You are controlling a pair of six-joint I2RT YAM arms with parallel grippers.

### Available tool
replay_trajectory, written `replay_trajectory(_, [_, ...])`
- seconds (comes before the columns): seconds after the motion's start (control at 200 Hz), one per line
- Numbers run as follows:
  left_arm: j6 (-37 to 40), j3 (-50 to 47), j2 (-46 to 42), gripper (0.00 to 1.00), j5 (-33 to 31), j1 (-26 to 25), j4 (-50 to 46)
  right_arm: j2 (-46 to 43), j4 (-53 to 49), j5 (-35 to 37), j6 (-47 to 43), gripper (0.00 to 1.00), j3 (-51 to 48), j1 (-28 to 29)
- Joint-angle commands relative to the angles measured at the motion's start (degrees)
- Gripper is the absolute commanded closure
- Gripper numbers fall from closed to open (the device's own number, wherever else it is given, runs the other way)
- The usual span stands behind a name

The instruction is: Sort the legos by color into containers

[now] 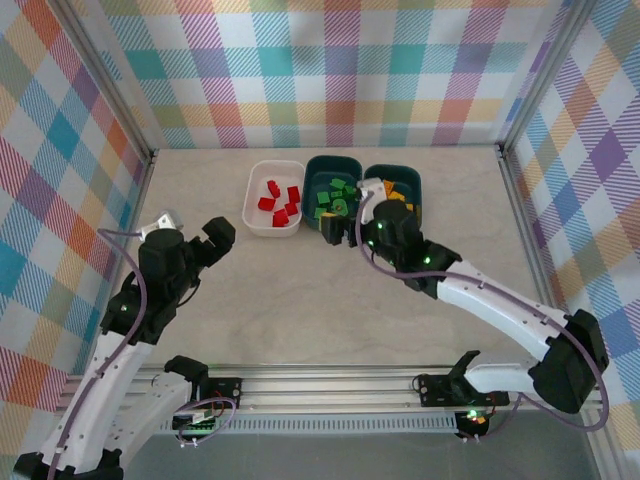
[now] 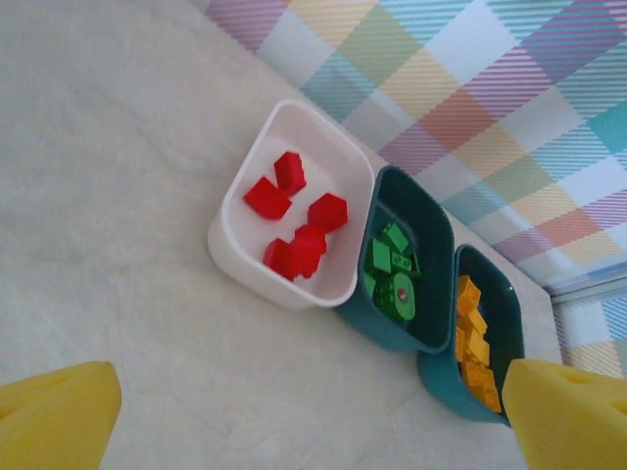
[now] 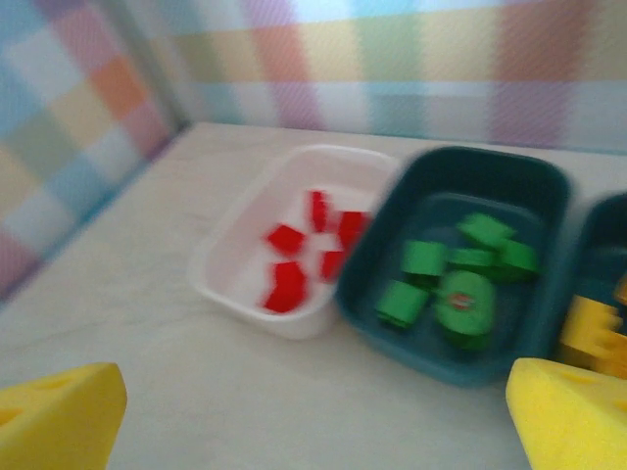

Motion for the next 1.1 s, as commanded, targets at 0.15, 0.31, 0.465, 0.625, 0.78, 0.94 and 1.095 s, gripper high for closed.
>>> replay_trajectory(0.15, [22.21, -19.30, -0.57, 0.00, -14.52, -0.40, 29.47, -8.41, 24.69, 3.21, -15.36, 0.00, -24.75, -13.72])
replay_trajectory(0.31, [42.66, -35.91, 0.70, 0.00, -16.08, 0.61, 56.03, -9.55, 28.84, -2.19, -21.86, 0.00, -32.39, -22.36])
replay_trajectory(0.465, [45.66, -39.29, 16.45, 0.00, -12.18, 5.52, 68.83, -0.54, 41.87, -5.06, -24.53, 0.00, -37.53, -26.04])
replay_trajectory(0.625, [42.65, -35.62, 30.60, 0.00, -4.95, 11.78, 76.10, 6.75, 51.70, -4.90, -27.50, 0.00, -37.09, -28.39])
replay_trajectory(0.78, [35.61, -29.95, 44.04, 0.00, 2.49, 17.70, 79.81, 12.92, 57.11, -5.55, -21.90, 0.00, -36.52, -34.79])
replay_trajectory(0.94, [40.06, -26.12, 49.39, 0.00, 10.51, 17.01, 78.04, 16.71, 54.83, -8.49, -15.67, 0.00, -34.00, -39.68])
replay_trajectory(1.095, [40.20, -25.76, 49.04, 0.00, 10.27, 16.84, 76.55, 17.33, 48.19, -9.24, -13.37, 0.00, -30.03, -41.64])
